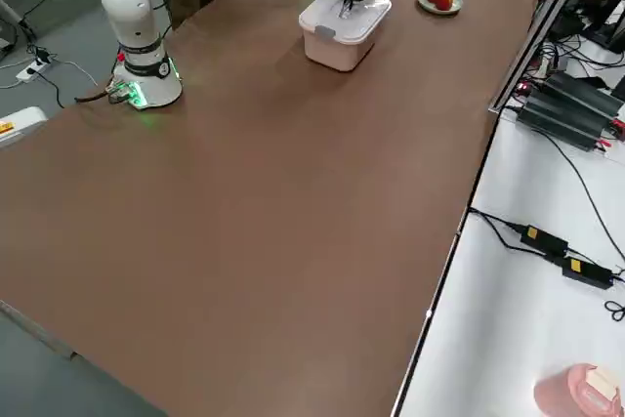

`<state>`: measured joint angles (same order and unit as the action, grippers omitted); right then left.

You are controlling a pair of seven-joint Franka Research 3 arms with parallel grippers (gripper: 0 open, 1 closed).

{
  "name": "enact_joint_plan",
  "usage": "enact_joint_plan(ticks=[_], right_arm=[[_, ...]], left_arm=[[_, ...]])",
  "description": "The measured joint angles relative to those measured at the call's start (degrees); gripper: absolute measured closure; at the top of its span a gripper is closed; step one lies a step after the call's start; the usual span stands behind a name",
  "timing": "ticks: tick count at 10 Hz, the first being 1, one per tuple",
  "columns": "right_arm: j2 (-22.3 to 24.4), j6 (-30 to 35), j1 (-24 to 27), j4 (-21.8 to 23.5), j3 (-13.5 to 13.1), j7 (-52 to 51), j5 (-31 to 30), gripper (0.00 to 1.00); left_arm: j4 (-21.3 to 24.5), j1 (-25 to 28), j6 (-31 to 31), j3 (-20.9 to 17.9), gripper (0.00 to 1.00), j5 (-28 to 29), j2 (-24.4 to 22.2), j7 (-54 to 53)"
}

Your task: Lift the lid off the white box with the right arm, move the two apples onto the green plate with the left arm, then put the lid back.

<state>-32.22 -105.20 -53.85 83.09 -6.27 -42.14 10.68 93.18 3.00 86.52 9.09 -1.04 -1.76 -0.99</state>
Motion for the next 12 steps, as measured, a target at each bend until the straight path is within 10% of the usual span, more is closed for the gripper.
enact_joint_plan(ticks=[5, 9, 12], right_arm=[[0.9, 0.0, 0.7, -1.2, -0.9, 2.3, -0.2, 0.00], [7.0, 1.9, 7.3, -1.7, -4.4, 2.2, -4.3, 0.00], [7.4, 2.1, 9.7, -1.6, -12.3, 2.4, -8.6, 0.00]], left_arm=[[-0.1, 0.0, 2.5, -0.1, 0.00, 0.0, -2.4, 0.0], [0.0, 0.1, 3.4, -0.2, 0.00, 0.0, -2.3, 0.0], [0.0, 0.1, 3.8, -0.2, 0.00, 0.0, -2.3, 0.0]])
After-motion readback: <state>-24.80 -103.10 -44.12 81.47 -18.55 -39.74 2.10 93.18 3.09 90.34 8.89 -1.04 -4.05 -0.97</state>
